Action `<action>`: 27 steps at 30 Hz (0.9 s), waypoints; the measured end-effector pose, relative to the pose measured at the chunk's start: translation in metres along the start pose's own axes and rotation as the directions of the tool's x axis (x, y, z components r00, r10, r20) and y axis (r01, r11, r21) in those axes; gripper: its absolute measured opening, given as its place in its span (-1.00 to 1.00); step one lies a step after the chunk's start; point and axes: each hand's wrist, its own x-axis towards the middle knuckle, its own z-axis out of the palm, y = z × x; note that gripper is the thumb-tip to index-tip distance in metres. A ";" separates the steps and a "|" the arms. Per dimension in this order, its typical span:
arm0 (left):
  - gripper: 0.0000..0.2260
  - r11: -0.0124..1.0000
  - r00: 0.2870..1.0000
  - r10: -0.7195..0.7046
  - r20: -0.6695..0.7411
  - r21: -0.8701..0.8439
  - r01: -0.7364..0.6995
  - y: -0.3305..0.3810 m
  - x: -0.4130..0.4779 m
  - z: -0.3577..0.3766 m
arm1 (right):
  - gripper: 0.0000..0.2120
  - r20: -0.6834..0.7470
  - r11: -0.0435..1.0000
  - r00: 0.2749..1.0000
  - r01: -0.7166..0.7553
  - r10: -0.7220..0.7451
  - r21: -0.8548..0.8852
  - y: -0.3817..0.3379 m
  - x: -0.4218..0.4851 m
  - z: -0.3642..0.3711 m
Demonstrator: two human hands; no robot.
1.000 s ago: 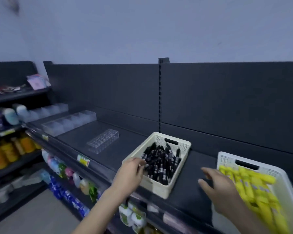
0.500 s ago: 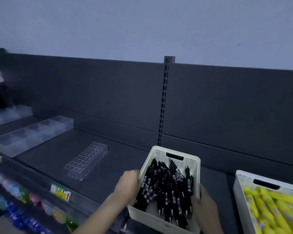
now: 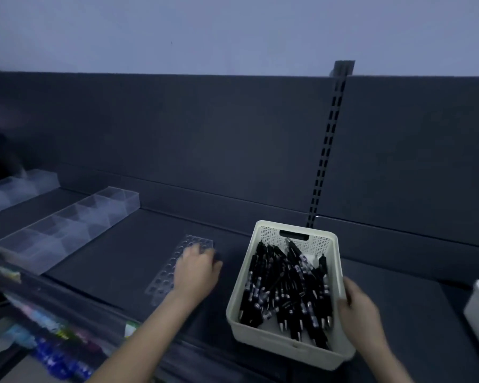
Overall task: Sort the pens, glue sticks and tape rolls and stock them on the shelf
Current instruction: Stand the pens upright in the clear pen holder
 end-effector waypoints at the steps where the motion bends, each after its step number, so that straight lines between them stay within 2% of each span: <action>1: -0.60 0.995 0.998 -0.045 0.040 0.092 0.042 -0.016 0.005 -0.002 | -0.59 -0.016 1.000 1.000 -0.014 0.014 -0.017 -0.003 -0.003 0.005; 2: -0.54 0.990 0.992 -0.081 0.098 0.126 0.069 -0.031 0.009 -0.004 | -0.57 -0.031 0.999 0.999 -0.029 0.029 -0.028 -0.007 -0.006 0.009; 5: -0.48 0.997 0.966 -0.082 0.246 0.021 0.079 -0.058 0.015 -0.001 | -0.56 -0.062 0.998 0.997 -0.051 0.049 -0.029 -0.015 -0.016 0.017; 8: -0.44 1.000 0.953 0.012 0.304 -0.001 -0.012 -0.065 0.008 0.001 | -0.54 -0.074 0.996 0.994 -0.081 0.078 -0.038 -0.018 -0.025 0.019; 11: -0.42 0.998 0.933 0.016 0.358 0.046 -0.035 -0.062 0.005 -0.005 | -0.55 -0.082 0.993 0.991 -0.106 0.102 -0.044 -0.019 -0.032 0.020; 13: -0.44 0.995 0.956 0.046 0.289 0.074 -0.070 -0.053 0.005 -0.011 | -0.59 -0.117 0.990 0.987 -0.117 0.108 -0.077 -0.020 -0.034 0.020; 15: -0.53 0.985 0.978 0.173 0.116 -0.044 -0.169 -0.037 0.007 -0.017 | -0.60 -0.205 0.977 0.977 -0.101 0.061 -0.188 -0.021 -0.034 0.021; 17: -0.64 0.931 0.953 0.303 -0.029 -0.206 -0.302 -0.012 0.006 -0.025 | -0.66 -0.273 0.959 0.960 -0.016 -0.065 -0.285 -0.026 -0.034 0.021; 19: -0.76 0.861 0.908 0.414 -0.057 -0.300 -0.411 0.017 0.001 -0.029 | -0.73 -0.238 0.946 0.962 0.056 -0.137 -0.320 -0.036 -0.032 0.024; 20: -0.81 0.842 0.884 0.467 0.002 -0.307 -0.443 0.032 -0.004 -0.029 | -0.77 -0.179 0.936 0.973 0.077 -0.145 -0.343 -0.041 -0.032 0.027; 22: -0.80 0.853 0.820 0.517 0.245 -0.230 -0.469 0.056 -0.014 -0.023 | -0.81 0.003 0.895 0.998 0.058 -0.063 -0.442 -0.050 -0.029 0.033; 24: -0.66 0.887 0.754 0.439 0.488 -0.099 -0.452 0.071 -0.021 -0.013 | -0.82 0.139 0.822 0.988 0.021 0.072 -0.569 -0.058 -0.024 0.037; 25: -0.57 0.899 0.748 0.384 0.541 -0.037 -0.435 0.074 -0.023 -0.007 | -0.81 0.173 0.805 0.978 0.006 0.120 -0.594 -0.060 -0.020 0.038; 27: -0.46 0.920 0.785 0.317 0.533 0.028 -0.391 0.076 -0.022 0.004 | -0.77 0.224 0.809 0.957 -0.017 0.183 -0.587 -0.060 -0.012 0.044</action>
